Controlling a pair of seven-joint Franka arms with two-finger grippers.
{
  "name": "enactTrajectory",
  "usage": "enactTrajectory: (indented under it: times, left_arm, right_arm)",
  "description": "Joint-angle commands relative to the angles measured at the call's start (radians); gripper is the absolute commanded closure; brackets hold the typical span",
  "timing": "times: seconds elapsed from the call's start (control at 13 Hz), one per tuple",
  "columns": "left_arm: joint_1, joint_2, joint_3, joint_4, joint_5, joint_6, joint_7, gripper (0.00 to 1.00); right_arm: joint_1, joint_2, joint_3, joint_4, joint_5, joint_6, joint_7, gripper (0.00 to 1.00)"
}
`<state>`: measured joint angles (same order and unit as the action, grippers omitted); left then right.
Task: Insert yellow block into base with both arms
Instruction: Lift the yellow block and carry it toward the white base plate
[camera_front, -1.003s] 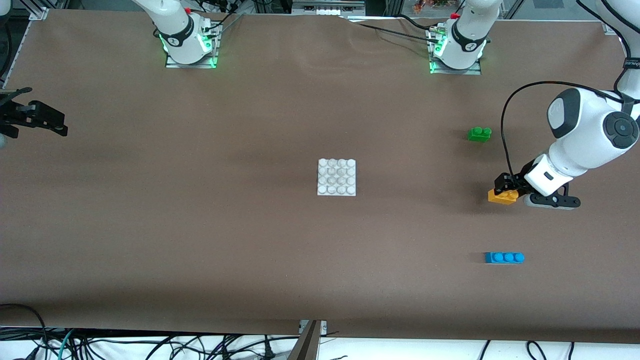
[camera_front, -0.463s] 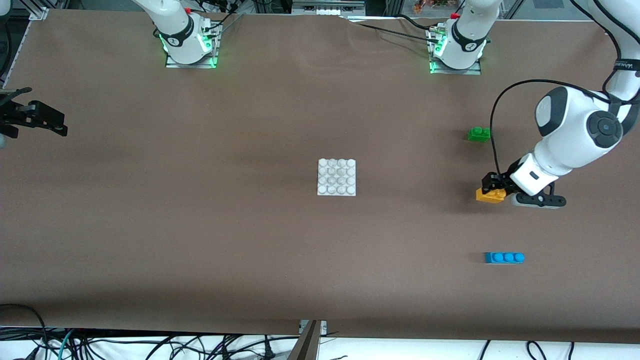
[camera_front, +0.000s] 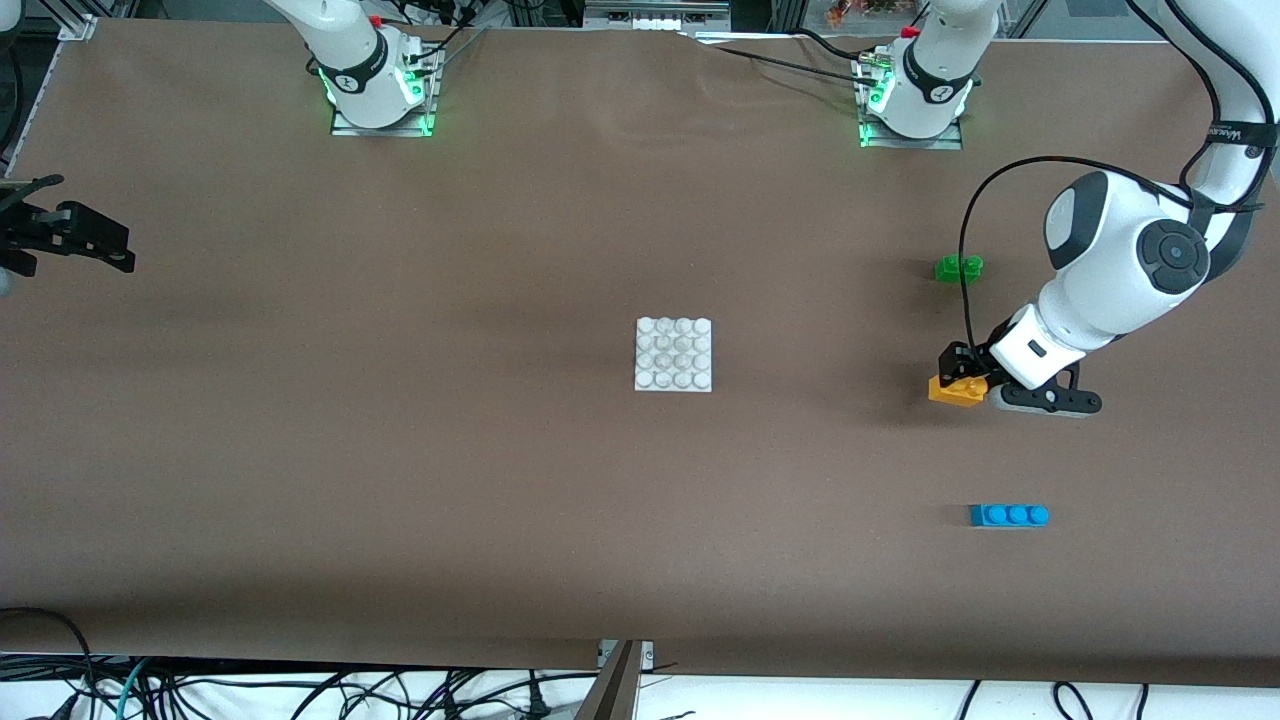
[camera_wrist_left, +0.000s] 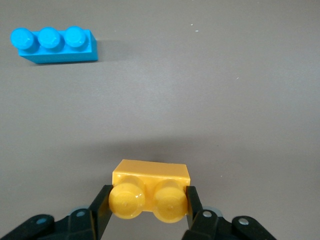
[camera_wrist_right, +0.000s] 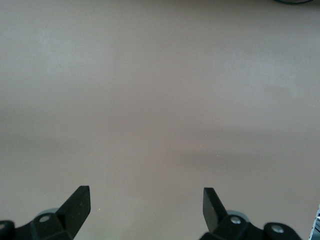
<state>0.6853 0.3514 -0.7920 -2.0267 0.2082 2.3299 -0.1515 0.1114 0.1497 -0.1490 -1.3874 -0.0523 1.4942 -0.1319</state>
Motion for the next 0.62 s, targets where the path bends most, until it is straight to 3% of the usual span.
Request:
enactTrajectory:
  times: [0.0,0.23,0.31,0.46,0.54]
  left_arm:
    - [-0.052,-0.009,-0.001,0.016,-0.021,-0.023,-0.037,1.00]
    - [-0.154,-0.025,0.008,0.016,-0.021,-0.023,-0.130,1.00]
    - [-0.224,-0.032,0.039,0.016,-0.021,-0.026,-0.170,1.00]
    - [-0.413,-0.067,0.167,0.016,-0.045,-0.041,-0.223,1.00]
    - [-0.459,-0.077,0.190,0.016,-0.100,-0.050,-0.241,1.00]
  right_arm:
    - [0.002,-0.010,0.000,-0.015,-0.017,0.014,-0.002,0.00]
    - [0.002,-0.010,0.000,-0.015,-0.017,0.018,-0.005,0.00]
    - [0.002,-0.010,0.000,-0.015,-0.017,0.017,-0.003,0.00]
    - [0.002,-0.010,0.000,-0.015,-0.017,0.017,-0.005,0.00]
    - [0.002,-0.010,0.000,-0.015,-0.017,0.017,-0.003,0.00]
